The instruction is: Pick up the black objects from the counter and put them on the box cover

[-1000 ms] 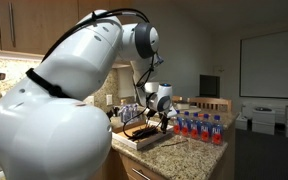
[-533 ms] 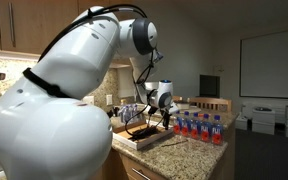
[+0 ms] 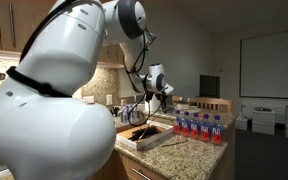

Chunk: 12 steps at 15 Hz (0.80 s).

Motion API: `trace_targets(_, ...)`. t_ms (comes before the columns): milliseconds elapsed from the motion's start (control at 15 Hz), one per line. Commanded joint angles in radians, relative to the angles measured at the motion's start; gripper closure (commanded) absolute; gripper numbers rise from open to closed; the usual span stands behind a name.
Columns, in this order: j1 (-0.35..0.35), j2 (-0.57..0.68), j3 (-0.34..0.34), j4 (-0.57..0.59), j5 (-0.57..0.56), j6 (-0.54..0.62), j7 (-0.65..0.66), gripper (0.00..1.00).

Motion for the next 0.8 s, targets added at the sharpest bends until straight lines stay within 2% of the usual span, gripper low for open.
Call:
trace_targets(0, 0.037, -0.05, -0.027, 0.008, -0.123, -0.051, 0.038, 0.99)
trace_targets(400, 0.032, -0.052, -0.002, 0.078, -0.216, -0.1, 0.02, 0.99)
trace_targets(733, -0.012, -0.005, 0.1, 0.151, -0.14, -0.246, -0.124, 0.99)
